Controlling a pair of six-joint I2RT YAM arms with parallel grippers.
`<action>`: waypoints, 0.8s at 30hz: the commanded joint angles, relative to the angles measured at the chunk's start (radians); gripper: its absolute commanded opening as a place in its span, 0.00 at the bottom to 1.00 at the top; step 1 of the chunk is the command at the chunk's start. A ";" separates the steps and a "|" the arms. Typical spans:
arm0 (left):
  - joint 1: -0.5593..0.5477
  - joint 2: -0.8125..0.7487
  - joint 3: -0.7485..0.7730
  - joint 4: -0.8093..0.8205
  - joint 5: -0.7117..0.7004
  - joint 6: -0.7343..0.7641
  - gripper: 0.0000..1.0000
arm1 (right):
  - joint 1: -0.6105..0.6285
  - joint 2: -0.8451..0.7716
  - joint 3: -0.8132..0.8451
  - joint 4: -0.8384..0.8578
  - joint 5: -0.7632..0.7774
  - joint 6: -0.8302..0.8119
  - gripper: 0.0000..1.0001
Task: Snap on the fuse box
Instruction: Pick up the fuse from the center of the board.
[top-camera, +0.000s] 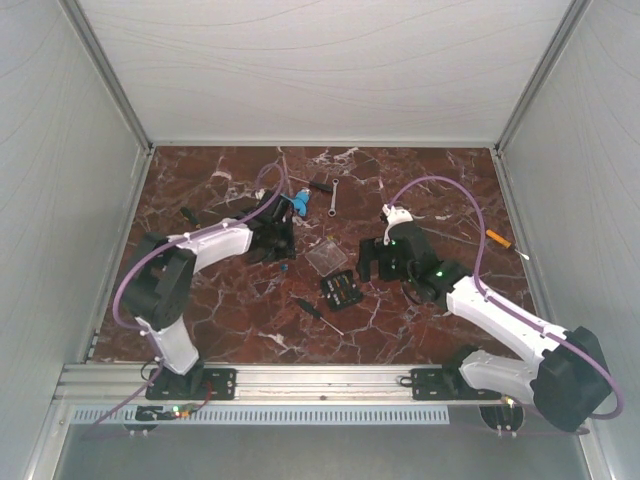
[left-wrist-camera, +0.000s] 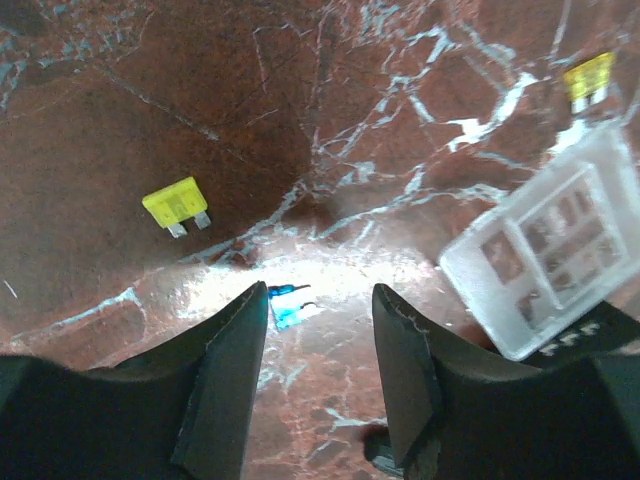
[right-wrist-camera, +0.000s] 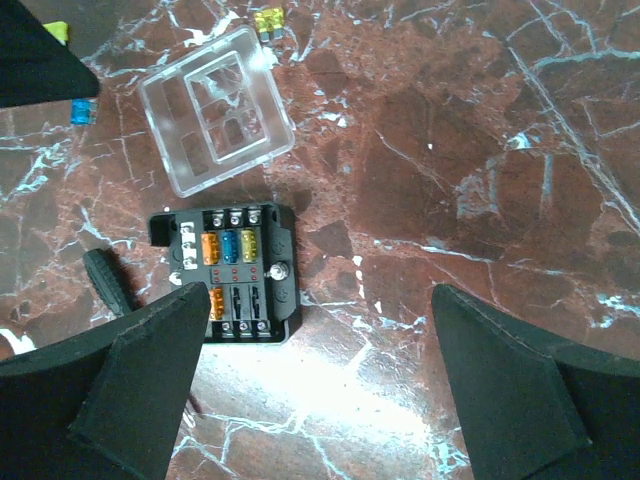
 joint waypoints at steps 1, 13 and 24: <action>0.013 0.049 0.048 0.026 -0.017 0.108 0.47 | -0.007 -0.020 -0.014 0.073 -0.042 0.004 0.92; 0.014 0.112 0.064 -0.028 0.034 0.107 0.45 | -0.009 -0.012 -0.021 0.080 -0.065 0.005 0.93; -0.025 0.031 0.005 -0.100 0.050 0.067 0.45 | -0.010 0.001 -0.015 0.076 -0.072 0.003 0.93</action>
